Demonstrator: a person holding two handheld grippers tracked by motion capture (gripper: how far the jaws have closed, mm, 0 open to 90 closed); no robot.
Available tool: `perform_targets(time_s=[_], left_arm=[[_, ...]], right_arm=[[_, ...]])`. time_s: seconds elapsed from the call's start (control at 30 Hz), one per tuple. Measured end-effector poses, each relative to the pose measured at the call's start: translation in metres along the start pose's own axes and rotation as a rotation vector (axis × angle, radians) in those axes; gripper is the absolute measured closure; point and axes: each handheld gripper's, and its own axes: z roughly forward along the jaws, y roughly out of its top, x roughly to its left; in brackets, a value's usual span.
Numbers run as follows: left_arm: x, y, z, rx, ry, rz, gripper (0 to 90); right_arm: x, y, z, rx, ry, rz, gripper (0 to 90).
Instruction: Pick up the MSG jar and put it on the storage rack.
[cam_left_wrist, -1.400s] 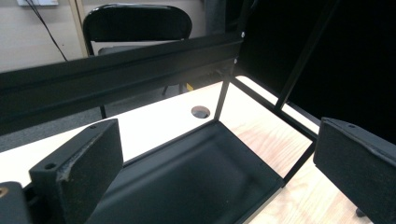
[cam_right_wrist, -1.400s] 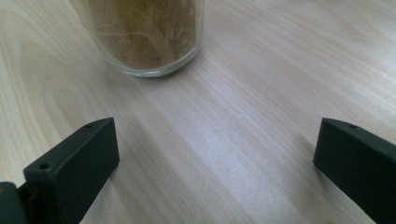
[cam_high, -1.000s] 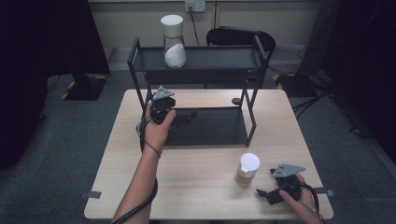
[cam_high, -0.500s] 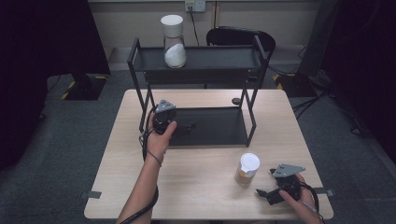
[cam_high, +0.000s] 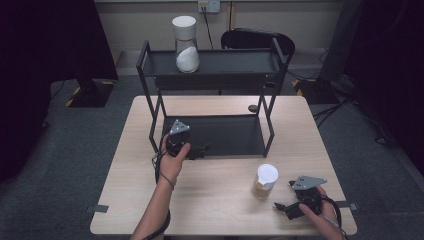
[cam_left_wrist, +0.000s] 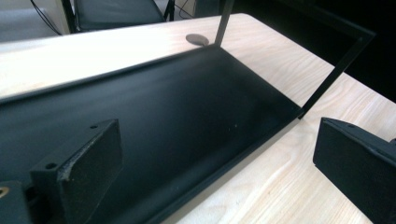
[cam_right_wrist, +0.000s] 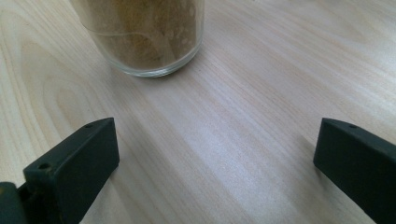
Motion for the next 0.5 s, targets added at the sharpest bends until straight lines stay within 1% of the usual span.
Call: perform_targets(time_s=[0.43, 0.5], left_arm=[[0.003, -0.026, 0.002, 0.036, -0.01, -0.003, 1.2], [0.003, -0.03, 0.001, 0.042, -0.006, -0.003, 1.3]], right_arm=[[0.0, 0.0, 0.0, 0.0, 0.0, 0.0, 0.0], [0.0, 0.0, 0.0, 0.0, 0.0, 0.0, 0.0]])
